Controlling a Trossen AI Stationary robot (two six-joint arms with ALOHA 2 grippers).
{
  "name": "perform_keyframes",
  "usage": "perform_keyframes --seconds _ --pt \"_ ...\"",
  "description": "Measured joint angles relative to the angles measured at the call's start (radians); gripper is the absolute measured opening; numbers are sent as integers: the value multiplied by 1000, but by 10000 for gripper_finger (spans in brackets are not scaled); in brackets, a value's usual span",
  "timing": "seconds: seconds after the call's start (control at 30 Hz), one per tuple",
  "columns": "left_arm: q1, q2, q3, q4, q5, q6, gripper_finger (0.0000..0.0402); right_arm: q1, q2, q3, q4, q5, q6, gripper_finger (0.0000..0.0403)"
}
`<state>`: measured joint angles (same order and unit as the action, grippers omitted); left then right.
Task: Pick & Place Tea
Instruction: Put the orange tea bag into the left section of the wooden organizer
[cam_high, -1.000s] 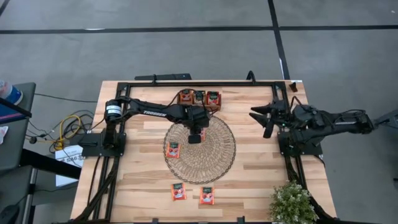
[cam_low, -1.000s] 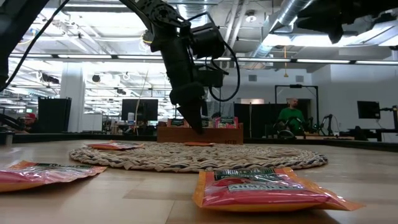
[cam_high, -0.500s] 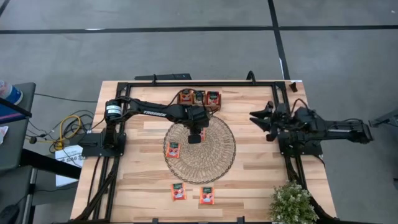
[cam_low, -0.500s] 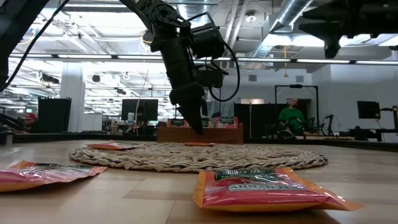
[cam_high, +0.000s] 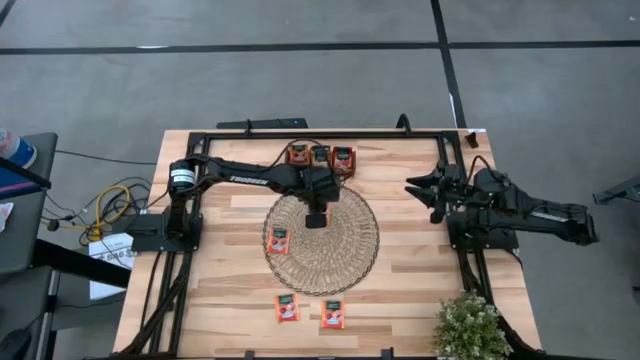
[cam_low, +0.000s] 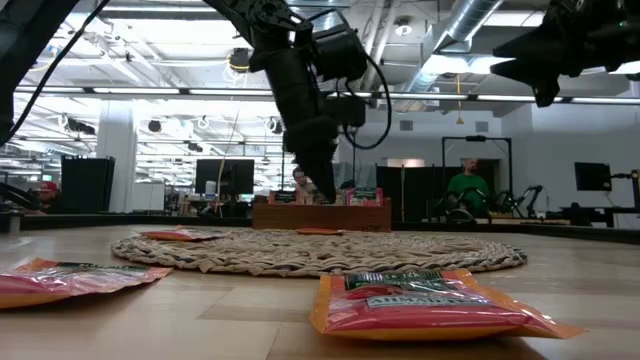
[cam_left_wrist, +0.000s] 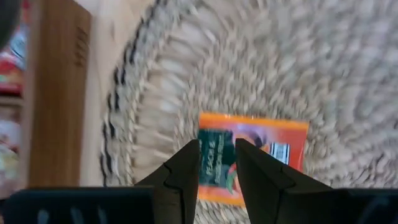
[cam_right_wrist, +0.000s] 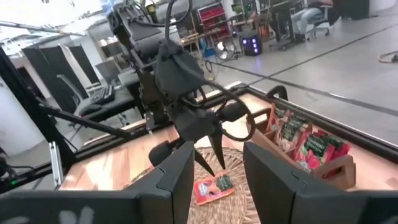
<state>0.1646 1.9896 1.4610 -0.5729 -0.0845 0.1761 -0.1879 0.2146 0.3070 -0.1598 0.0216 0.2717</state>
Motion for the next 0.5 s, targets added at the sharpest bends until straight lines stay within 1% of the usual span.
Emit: perform_keyframes --seconds 0.1,0.2,0.4,0.5 --pt "15 -1 27 4 9 -1 97 0 0 0 -8 3 -8 130" --pt "32 5 28 -9 43 -19 97 2 0 0 -12 3 -8 130" --pt "31 23 27 -64 58 -27 97 3 0 0 -11 2 -8 130" --pt "27 31 28 -57 72 -26 97 3 0 0 -11 0 -8 130"
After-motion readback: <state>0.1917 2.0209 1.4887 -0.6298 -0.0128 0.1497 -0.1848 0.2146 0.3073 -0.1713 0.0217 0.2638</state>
